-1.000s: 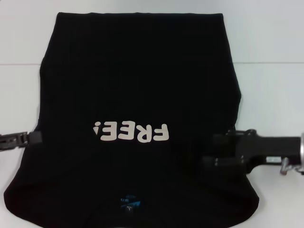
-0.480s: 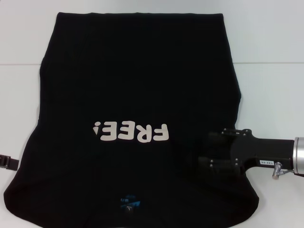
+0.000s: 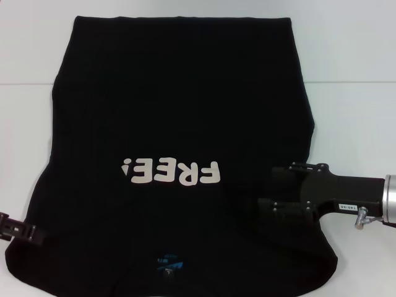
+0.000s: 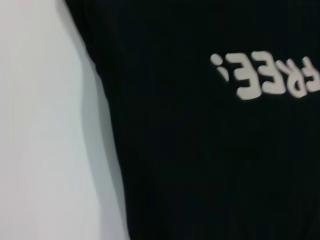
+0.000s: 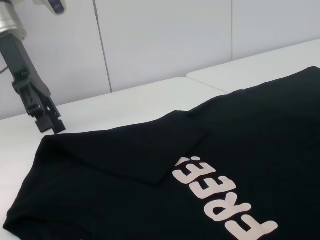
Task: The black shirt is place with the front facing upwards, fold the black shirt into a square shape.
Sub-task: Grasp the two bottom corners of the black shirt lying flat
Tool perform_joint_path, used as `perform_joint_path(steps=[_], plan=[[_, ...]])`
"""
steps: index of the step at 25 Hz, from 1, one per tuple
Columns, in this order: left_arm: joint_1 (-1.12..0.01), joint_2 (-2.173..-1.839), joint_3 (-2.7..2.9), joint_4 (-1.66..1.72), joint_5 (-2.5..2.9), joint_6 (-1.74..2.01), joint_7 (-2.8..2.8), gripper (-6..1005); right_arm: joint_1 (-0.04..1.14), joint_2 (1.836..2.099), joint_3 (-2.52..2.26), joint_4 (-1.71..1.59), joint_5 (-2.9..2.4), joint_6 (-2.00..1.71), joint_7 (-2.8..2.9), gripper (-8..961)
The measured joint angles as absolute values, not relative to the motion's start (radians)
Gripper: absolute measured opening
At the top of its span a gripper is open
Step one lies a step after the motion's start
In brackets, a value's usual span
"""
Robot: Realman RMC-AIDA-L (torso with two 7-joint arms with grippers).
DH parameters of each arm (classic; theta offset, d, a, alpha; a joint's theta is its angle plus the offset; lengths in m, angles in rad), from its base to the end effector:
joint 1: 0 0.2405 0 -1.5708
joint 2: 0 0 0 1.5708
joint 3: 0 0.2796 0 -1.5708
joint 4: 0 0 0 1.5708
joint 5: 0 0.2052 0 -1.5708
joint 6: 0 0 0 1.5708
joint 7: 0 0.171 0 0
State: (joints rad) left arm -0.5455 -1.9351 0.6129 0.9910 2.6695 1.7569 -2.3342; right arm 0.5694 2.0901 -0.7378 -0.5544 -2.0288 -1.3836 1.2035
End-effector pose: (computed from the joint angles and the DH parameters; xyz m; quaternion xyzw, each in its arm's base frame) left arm -0.3504 0.3283 0.0696 -0.7929 -0.5883 0.0595 0.1469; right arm 0.2746 0.3574 -0.0661 -0.9560 0.1631 0.1850 0.1589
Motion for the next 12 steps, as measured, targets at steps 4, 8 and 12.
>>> perform_joint_path(steps=[4,8,12], plan=[[-0.546,-1.943,0.625,0.991,2.699,1.731,-2.337,868,0.570,2.090,-0.738,-0.555,-2.027,-1.385,1.205,822],[-0.545,-1.943,0.622,0.991,2.715,1.712,-2.341,861,0.570,2.091,-0.738,-0.554,-2.026,-1.385,1.205,824],[-0.541,-1.937,0.619,0.976,2.720,1.710,-2.342,854,0.571,2.091,-0.738,-0.554,-2.021,-1.383,1.204,824]])
